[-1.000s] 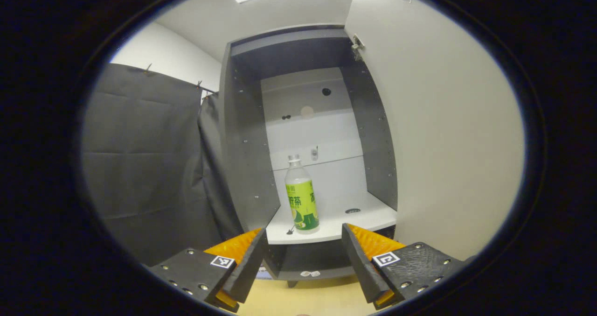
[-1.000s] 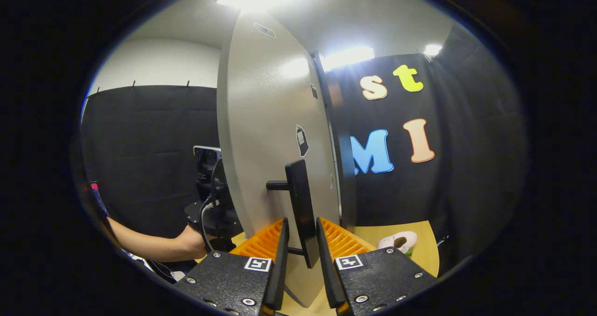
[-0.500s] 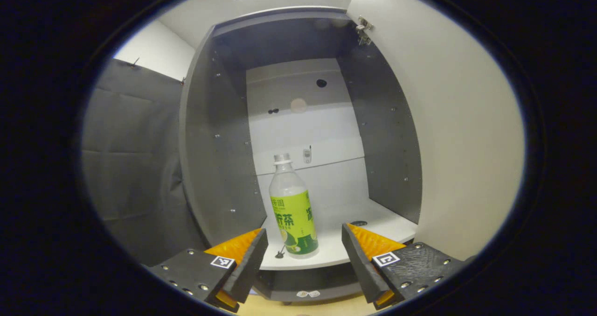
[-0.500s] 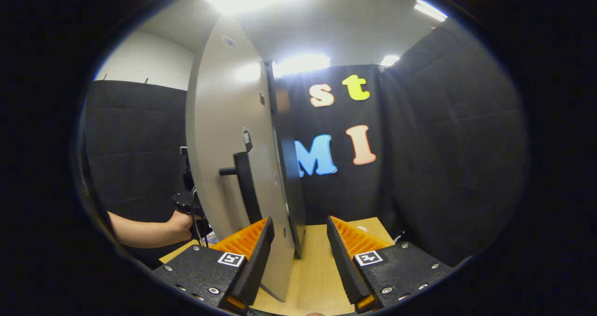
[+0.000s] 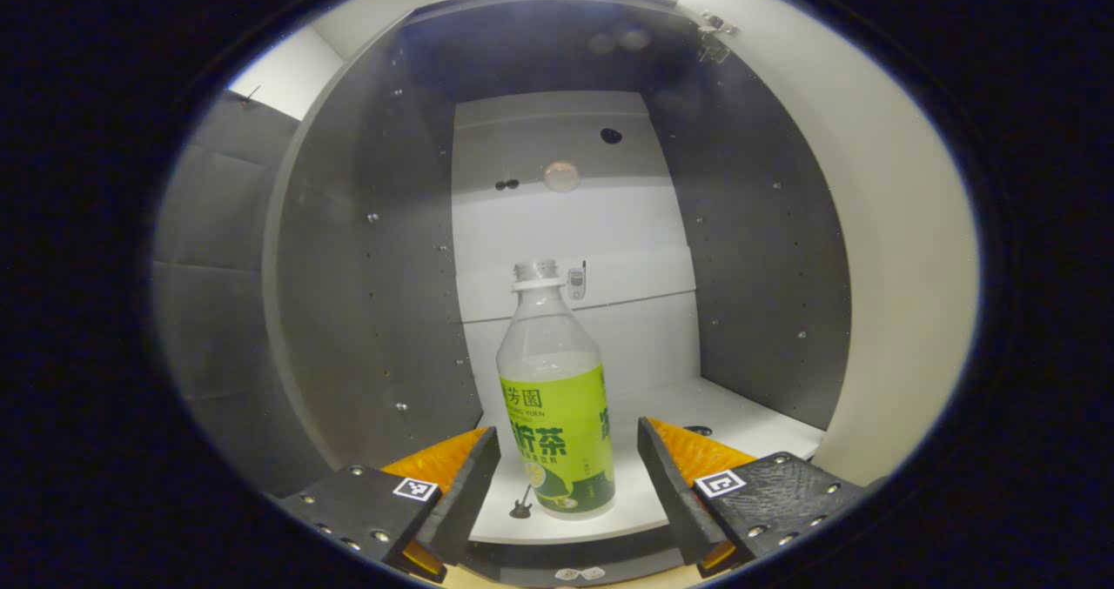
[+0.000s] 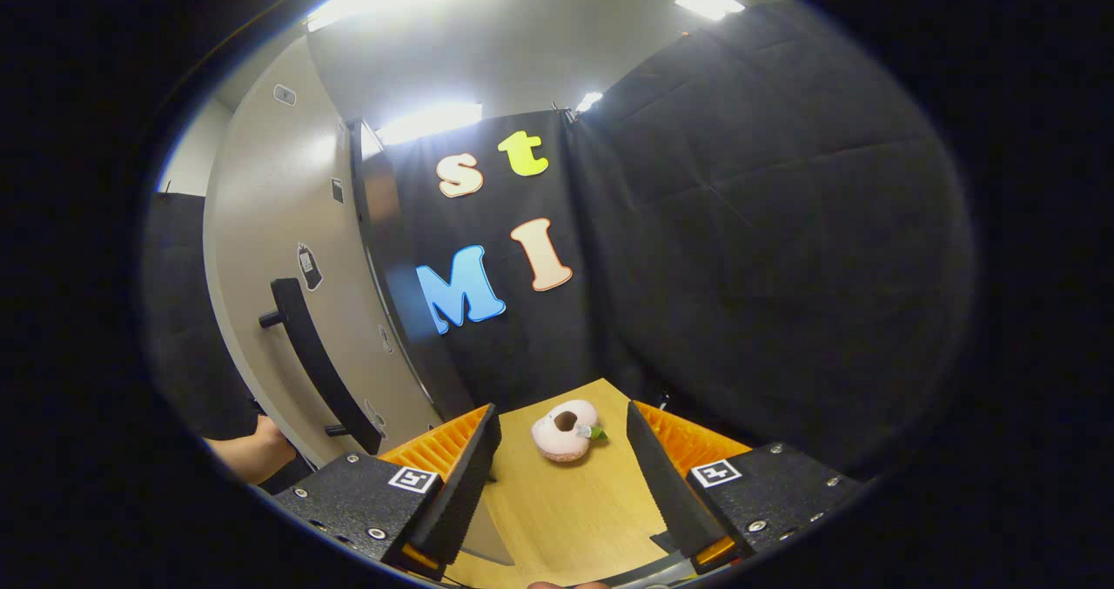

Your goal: Open the cabinet door with the right hand, grasp the bottle in the cabinet with the left hand and place it on the coaster, then close the cabinet door with the right hand.

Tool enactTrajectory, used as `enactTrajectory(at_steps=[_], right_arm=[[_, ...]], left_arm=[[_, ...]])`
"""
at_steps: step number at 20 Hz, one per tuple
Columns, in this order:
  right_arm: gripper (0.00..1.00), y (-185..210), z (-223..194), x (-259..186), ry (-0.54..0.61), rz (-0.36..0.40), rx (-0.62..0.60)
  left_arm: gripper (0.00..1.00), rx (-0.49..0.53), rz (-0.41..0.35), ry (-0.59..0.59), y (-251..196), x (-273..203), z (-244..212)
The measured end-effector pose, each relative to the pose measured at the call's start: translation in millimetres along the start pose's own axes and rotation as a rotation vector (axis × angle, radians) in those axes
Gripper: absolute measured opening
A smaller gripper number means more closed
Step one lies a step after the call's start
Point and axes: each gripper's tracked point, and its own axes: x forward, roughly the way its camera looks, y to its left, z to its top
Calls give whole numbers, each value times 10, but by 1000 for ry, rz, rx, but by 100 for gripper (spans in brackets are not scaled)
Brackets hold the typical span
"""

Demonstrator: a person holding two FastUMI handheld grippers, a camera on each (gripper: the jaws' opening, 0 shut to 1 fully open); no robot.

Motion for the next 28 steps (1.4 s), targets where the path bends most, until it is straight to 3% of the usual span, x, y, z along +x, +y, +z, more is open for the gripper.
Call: enactTrajectory(at_steps=[8, 10, 11, 12, 14, 18, 19, 20, 28], right_arm=[[90, 175, -77, 150, 0, -40, -29], [90, 165, -121, 188, 7, -49, -40], [90, 168, -140, 203, 12, -54, -41], [90, 157, -157, 227, 16, -56, -37], [90, 141, -201, 274, 27, -44, -20], [90, 116, -174, 440, 35, 9, -1], [90, 79, -155, 497, 34, 19, -2], [90, 92, -133, 540, 34, 43, -3], [90, 144, -69, 848, 72, 229, -55]], left_arm=[[90, 20, -40, -47, -36, 346, 57], [67, 35, -23, -47, -6, 390, 42], [76, 33, -22, -49, 11, 362, 49], [68, 31, -18, -52, 18, 346, 66], [68, 26, -13, -69, 46, 257, 149], [67, 16, -9, -83, 50, -17, 323], [71, 10, -5, -83, 46, -97, 353], [75, 10, -2, -77, 40, -187, 380], [75, 17, 73, -88, 21, -1101, 629]])
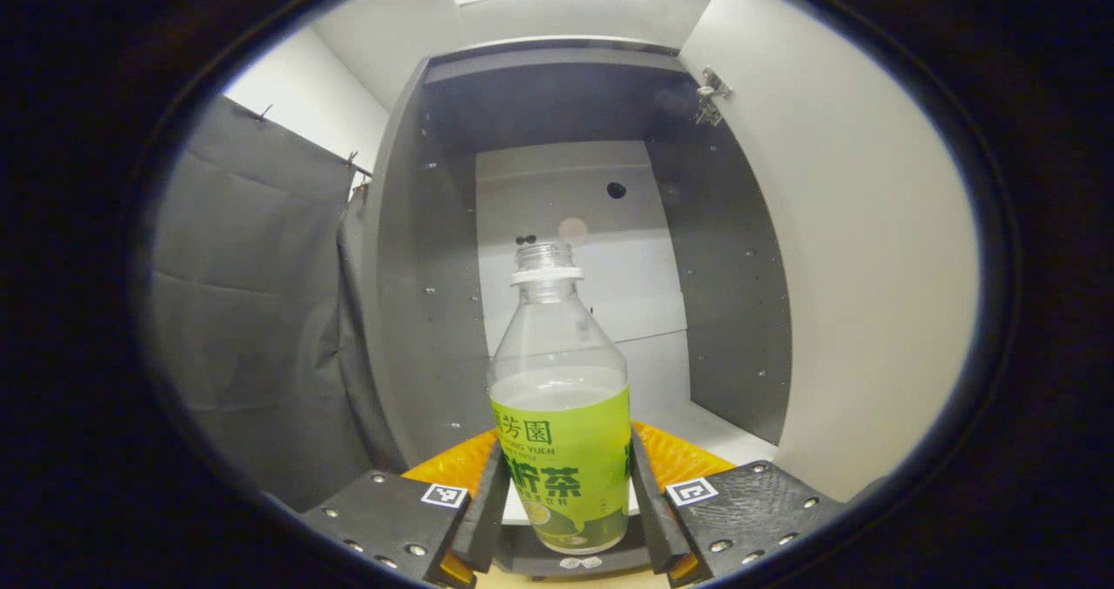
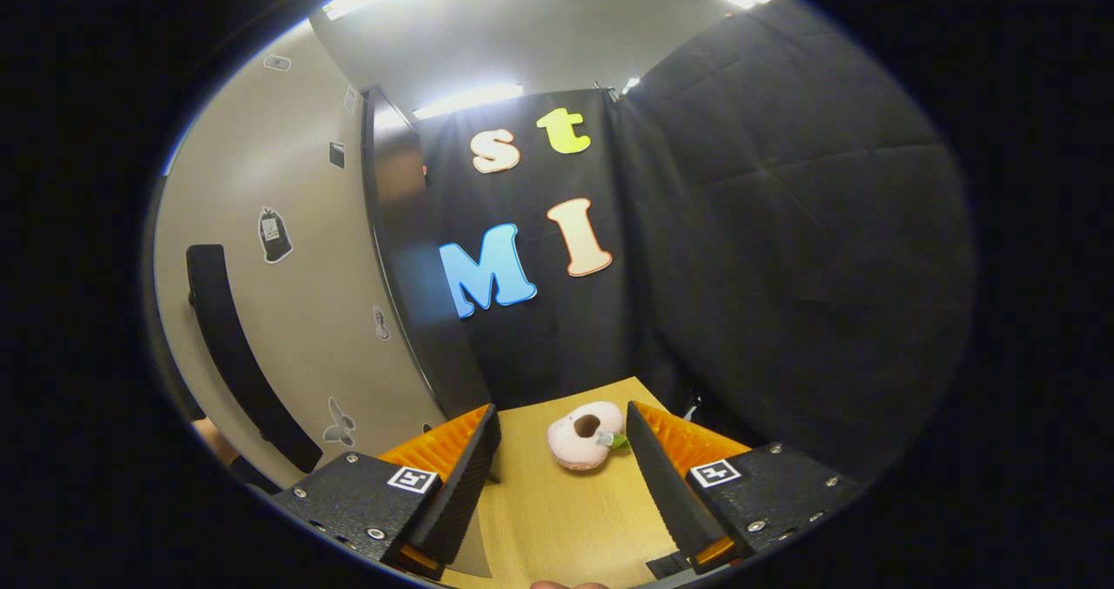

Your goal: Open the cabinet door with the right hand, grasp the bottle in the cabinet with the left hand and place it on the coaster, then close the cabinet door with the right hand.

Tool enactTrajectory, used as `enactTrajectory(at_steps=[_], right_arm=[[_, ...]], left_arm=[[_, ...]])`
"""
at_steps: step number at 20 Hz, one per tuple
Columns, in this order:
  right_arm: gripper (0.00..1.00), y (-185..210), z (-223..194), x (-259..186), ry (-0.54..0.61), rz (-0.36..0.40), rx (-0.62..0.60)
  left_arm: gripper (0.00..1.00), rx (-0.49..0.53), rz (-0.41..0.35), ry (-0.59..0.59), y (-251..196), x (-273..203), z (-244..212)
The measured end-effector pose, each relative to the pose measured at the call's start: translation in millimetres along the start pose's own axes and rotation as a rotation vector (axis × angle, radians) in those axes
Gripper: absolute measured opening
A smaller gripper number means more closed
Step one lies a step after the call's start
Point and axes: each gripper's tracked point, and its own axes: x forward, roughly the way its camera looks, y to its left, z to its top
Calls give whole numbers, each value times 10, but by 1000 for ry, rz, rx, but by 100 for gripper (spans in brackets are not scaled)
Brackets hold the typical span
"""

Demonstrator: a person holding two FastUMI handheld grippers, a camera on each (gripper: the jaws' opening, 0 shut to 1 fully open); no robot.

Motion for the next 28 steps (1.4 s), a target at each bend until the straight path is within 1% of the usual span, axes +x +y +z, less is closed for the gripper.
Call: enactTrajectory(at_steps=[1, 3, 4, 5, 8, 9, 10, 12, 13, 14, 17, 18, 21, 23, 24, 26, 28], right_arm=[[90, 3, -18, 16, 8, 27, -8], [90, -16, -61, 77, 22, 70, -21], [90, -31, -122, 125, 38, 91, -26], [90, -28, -196, 160, 54, 106, -31], [90, -32, -356, 271, 92, 156, -44], [90, -34, -415, 298, 101, 163, -51], [90, -36, -464, 339, 108, 164, -61], [90, -35, -548, 422, 115, 151, -82], [90, -23, -580, 481, 115, 148, -87], [90, -30, -590, 530, 106, 141, -92], [90, -114, -696, 729, 67, 80, -134], [90, -106, -769, 791, 69, 75, -149], [90, -77, -1059, 887, 101, 80, -227], [90, -129, -1191, 909, 102, 52, -302], [90, -124, -1247, 919, 99, 53, -325], [90, -104, -1414, 920, 107, 66, -367], [90, -107, -1644, 925, 142, 90, -412]], left_arm=[[75, 14, 15, -1, 6, -127, 23], [60, 26, 48, 13, 12, -332, 40], [75, 20, 60, 28, 0, -445, 27], [67, 9, 77, 35, 8, -644, -12], [67, -5, 125, 37, -2, -1118, -60], [72, 1, 136, 38, -12, -1240, -106], [67, 10, 148, 37, -45, -1374, -155], [67, 48, 171, 50, -64, -1586, -317], [71, 69, 179, 55, -77, -1677, -396], [67, 83, 186, 53, -83, -1768, -465], [68, 90, 205, 35, -92, -1971, -747], [68, 85, 221, 26, -61, -2036, -848], [68, 71, 252, 29, 41, -2216, -1297], [68, 68, 272, 36, 88, -2349, -1619], [68, 71, 281, 45, 109, -2399, -1796], [68, 81, 311, 73, 169, -2518, -2191], [68, 72, 331, 60, 162, -2602, -2501]])
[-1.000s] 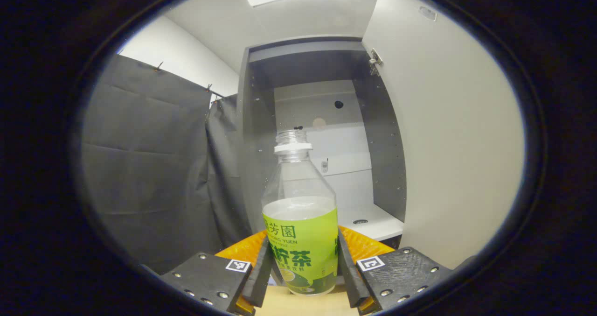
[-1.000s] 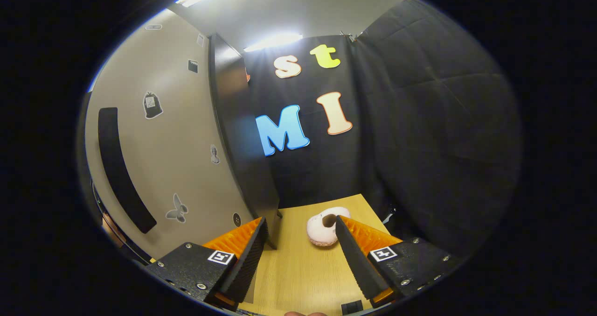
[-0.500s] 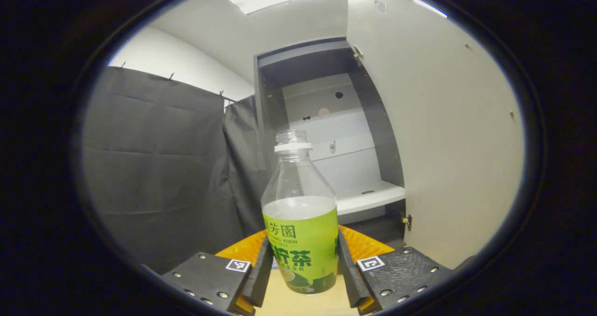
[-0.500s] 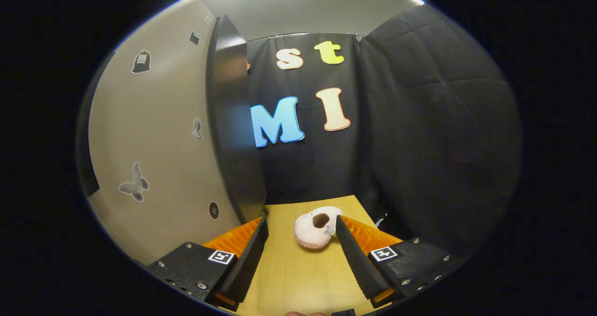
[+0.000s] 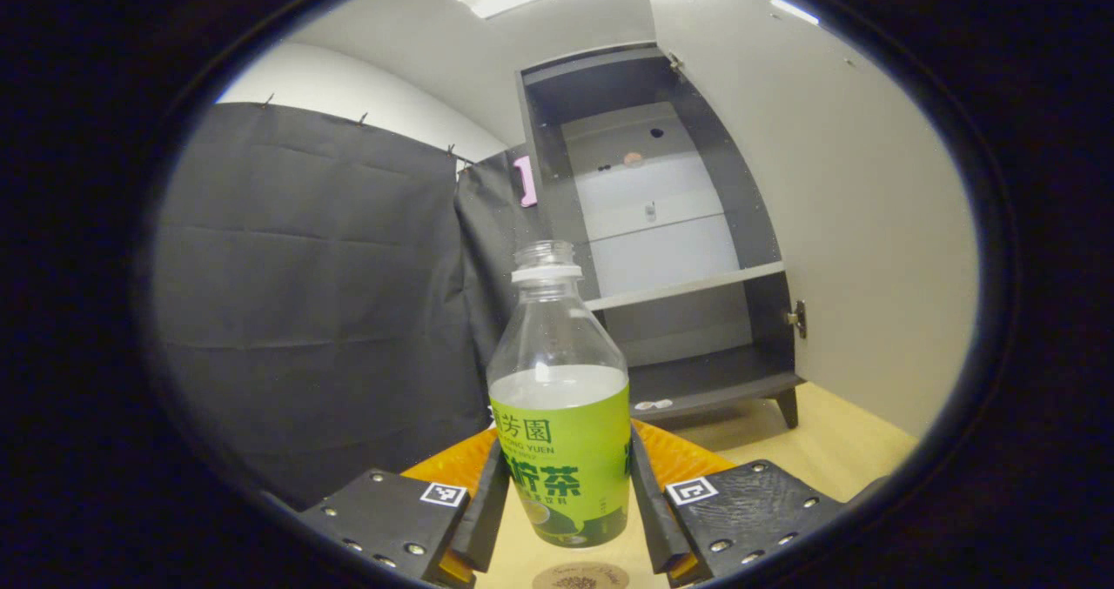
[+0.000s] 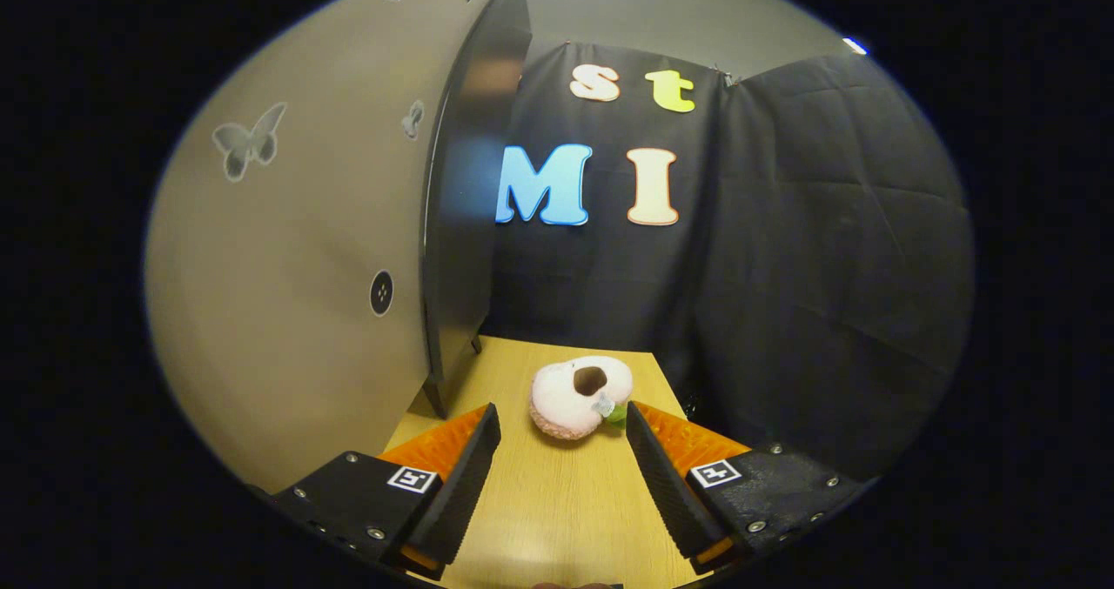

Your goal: Open the cabinet door with the right hand, grasp the bottle in the cabinet with the left hand and place it on the coaster, then close the cabinet door with the right hand.

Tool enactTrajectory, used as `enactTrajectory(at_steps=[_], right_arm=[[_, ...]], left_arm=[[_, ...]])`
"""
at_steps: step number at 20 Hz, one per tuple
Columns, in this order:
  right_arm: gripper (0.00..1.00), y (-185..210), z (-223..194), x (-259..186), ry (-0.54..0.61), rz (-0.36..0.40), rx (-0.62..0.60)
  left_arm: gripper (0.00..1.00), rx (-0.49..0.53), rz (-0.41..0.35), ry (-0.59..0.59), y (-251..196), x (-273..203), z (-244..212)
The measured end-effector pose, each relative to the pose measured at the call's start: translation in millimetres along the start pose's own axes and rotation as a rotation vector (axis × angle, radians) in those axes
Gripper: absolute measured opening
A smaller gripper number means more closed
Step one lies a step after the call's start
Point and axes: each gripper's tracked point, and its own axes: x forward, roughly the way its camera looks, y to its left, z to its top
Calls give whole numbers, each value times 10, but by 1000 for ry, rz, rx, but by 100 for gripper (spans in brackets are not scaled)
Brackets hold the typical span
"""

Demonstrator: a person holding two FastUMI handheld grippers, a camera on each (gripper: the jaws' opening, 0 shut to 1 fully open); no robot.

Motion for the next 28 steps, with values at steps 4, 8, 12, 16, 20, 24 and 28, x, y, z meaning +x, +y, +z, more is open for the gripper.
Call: enactTrajectory(at_steps=[4, 8, 12, 16, 20, 24, 28], right_arm=[[89, 28, -347, 45, 82, 32, -121], [91, 82, -503, 56, 112, 60, -186], [90, 154, -638, 41, 138, 71, -186], [91, 269, -618, 16, 120, 106, -208], [91, 279, -676, 27, 125, 108, -236], [92, 325, -738, -6, 135, 122, -224], [92, 332, -741, -25, 145, 120, -192]], left_arm=[[68, 0, 55, 21, 5, -109, -719], [68, -44, 80, 53, -6, -270, -1092], [68, -33, 101, 46, 79, -334, -1203], [76, -27, 94, 35, 56, -354, -1179], [87, -21, 121, 19, 116, -374, -1132], [91, -84, 73, -34, 85, -330, -895], [91, -97, 76, -64, 205, -308, -617]])
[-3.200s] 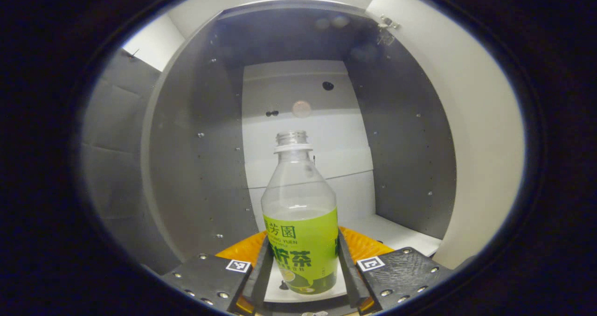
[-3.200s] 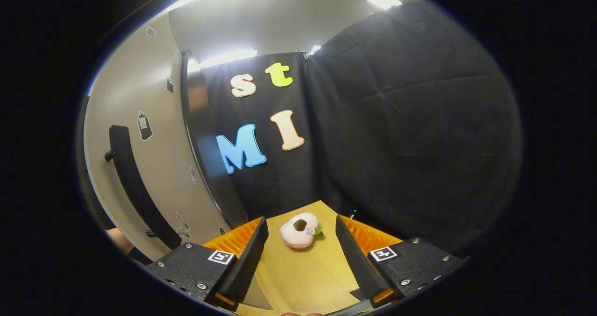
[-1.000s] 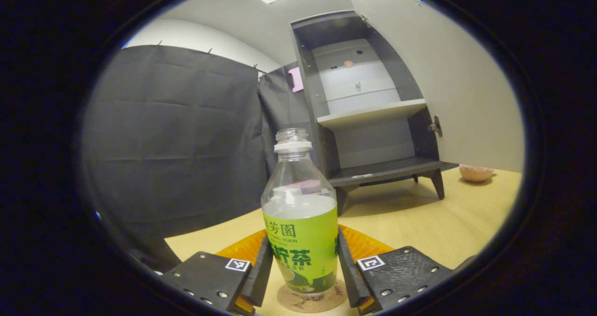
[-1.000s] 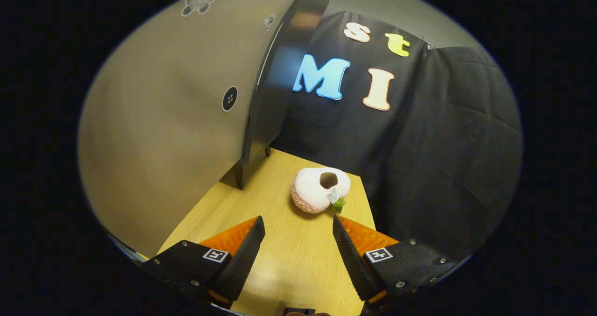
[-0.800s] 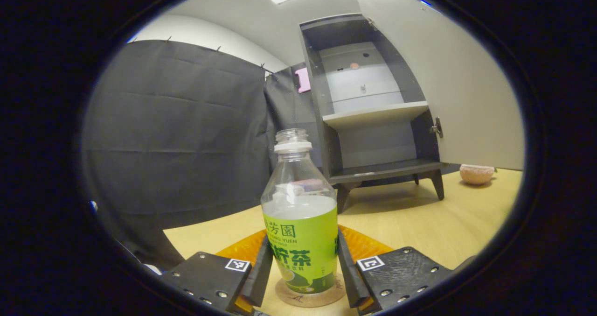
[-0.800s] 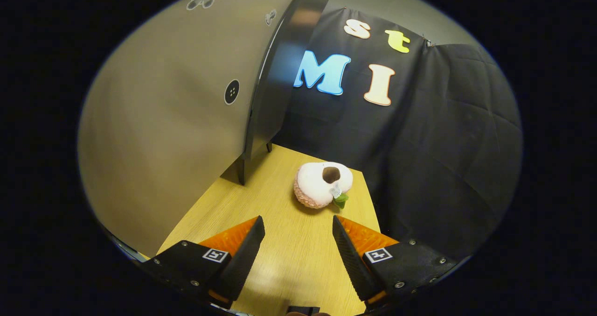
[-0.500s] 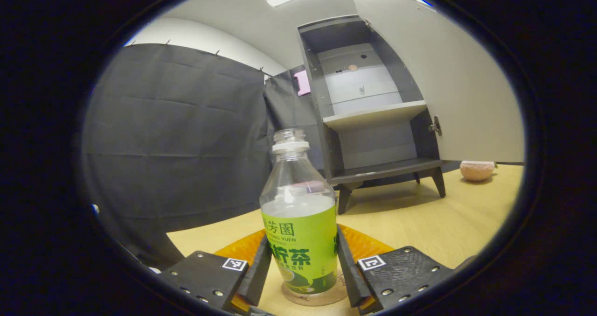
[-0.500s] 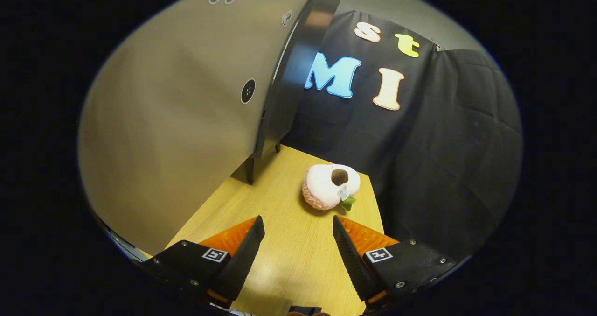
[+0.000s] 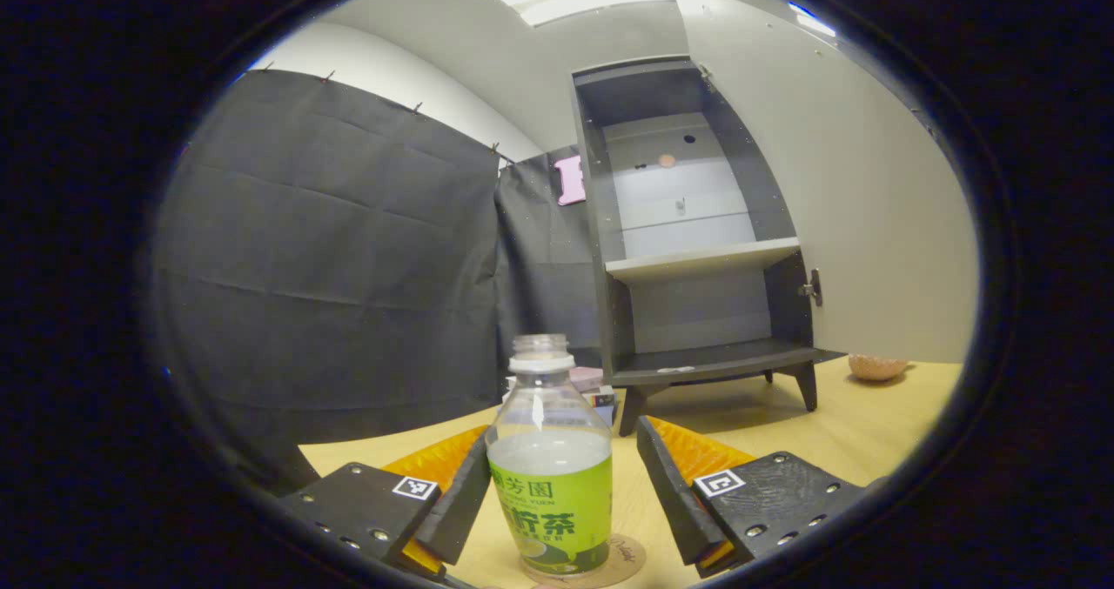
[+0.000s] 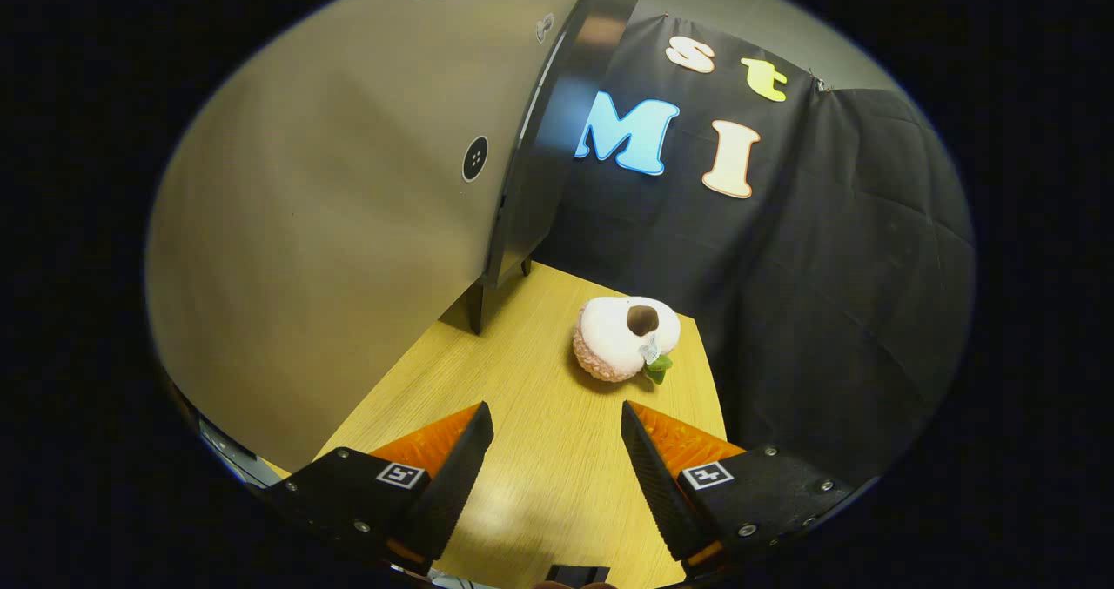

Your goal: Open the cabinet door with the right hand, grasp the bottle in the cabinet with the left hand and place it on the coaster, then close the cabinet door with the right hand.

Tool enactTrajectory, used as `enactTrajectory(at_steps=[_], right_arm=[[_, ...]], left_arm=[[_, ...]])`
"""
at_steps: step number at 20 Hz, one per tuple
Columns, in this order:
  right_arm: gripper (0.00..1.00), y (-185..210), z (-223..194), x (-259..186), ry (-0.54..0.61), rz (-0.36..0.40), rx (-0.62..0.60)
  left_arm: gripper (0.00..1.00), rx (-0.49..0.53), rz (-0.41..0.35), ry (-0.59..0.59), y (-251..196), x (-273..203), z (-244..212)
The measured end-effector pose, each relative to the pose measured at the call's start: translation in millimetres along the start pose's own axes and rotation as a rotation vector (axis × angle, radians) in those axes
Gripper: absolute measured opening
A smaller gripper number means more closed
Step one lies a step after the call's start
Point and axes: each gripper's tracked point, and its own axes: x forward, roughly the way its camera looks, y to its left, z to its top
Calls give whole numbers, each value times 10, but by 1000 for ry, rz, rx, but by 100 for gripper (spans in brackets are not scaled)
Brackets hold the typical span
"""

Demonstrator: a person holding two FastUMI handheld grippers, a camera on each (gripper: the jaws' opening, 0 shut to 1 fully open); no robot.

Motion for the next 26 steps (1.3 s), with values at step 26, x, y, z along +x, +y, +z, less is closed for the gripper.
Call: enactTrajectory(at_steps=[26], right_arm=[[95, -746, 1742, -819, -331, -38, 363]], left_arm=[[98, 112, -152, 3, -411, 642, 3154]])
